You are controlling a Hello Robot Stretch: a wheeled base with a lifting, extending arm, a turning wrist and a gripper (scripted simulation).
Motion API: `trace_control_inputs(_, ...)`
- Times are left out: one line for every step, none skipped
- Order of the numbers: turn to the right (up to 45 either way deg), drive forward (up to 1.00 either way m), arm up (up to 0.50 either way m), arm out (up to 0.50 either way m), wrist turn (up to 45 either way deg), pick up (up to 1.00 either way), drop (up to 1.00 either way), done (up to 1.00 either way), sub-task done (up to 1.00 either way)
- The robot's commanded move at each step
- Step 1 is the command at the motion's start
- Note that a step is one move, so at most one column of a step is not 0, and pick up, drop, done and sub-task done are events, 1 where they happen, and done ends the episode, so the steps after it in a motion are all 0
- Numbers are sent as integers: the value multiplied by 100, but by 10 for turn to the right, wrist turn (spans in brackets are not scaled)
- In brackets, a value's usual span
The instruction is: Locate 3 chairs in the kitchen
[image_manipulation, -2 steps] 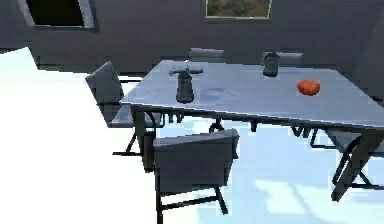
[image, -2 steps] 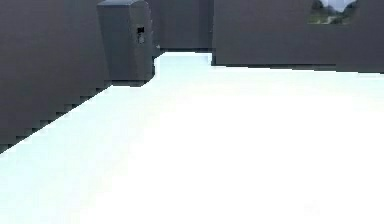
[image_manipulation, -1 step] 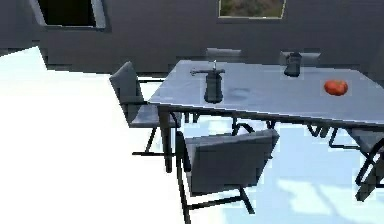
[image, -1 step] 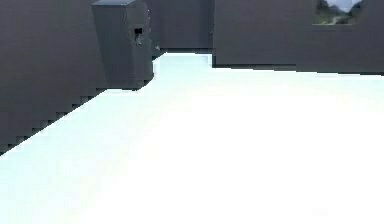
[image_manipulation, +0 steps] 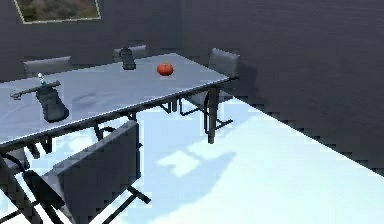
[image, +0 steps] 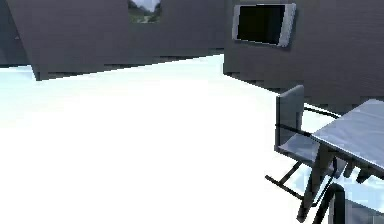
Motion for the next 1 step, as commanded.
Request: trace_control_inputs(150,0,0,0,0,0,0,0,0)
